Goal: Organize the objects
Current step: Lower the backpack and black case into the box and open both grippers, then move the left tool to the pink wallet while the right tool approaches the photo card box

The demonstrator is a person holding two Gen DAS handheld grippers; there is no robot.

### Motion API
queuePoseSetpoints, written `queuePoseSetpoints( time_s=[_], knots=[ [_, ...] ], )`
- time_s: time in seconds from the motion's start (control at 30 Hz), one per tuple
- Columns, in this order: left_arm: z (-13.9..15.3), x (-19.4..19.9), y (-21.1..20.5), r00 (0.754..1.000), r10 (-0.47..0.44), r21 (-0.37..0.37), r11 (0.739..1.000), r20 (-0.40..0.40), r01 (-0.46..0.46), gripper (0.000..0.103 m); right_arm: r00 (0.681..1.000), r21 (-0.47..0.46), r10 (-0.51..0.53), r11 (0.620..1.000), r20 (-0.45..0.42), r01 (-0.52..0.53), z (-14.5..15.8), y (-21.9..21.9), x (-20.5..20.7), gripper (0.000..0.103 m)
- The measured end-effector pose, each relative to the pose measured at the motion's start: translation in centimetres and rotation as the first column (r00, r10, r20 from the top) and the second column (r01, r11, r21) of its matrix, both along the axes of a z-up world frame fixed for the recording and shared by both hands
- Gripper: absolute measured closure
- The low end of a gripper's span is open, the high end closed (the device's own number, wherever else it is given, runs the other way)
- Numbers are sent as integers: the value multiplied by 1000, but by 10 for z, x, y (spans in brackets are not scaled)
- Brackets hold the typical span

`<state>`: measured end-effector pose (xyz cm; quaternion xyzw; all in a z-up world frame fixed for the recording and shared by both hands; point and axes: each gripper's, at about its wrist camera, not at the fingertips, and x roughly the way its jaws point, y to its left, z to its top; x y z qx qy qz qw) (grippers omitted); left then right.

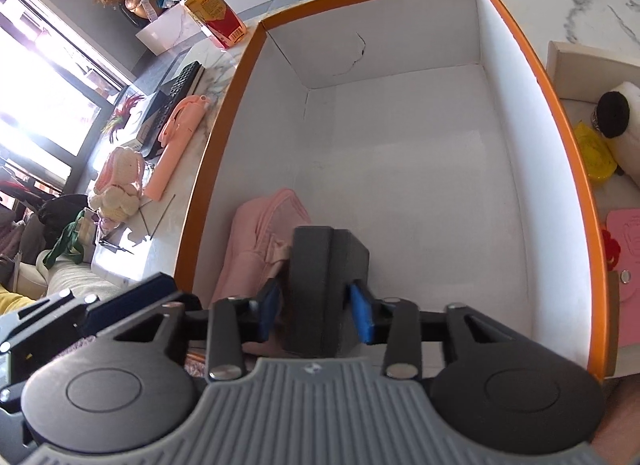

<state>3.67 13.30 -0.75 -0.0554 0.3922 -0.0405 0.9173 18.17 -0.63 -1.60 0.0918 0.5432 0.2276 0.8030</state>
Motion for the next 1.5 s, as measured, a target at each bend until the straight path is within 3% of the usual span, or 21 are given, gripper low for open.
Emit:
queuePoseSetpoints(
  time_s=[0.3,0.53,0.7,1.17,1.5],
  knots=[
    [2,-3,13,998,61,-16,998,8,-61,78,996,-38,-86,995,31,87,-2,-7,6,67],
    [5,-3,17,998,59,-34,998,16,-58,78,1000,3,-5,1000,-23,6,-4,5,8,69],
    [3,-3,17,998,61,-42,997,13,-60,78,1000,7,-5,1000,-30,5,-5,4,8,69],
    [13,-4,8,999,45,-46,998,29,-44,78,996,-41,15,999,85,-11,15,-2,-4,55],
    [34,-2,-47,992,-111,-97,988,66,117,78,971,13,-44,999,234,42,65,-71,-39,53]
  ],
)
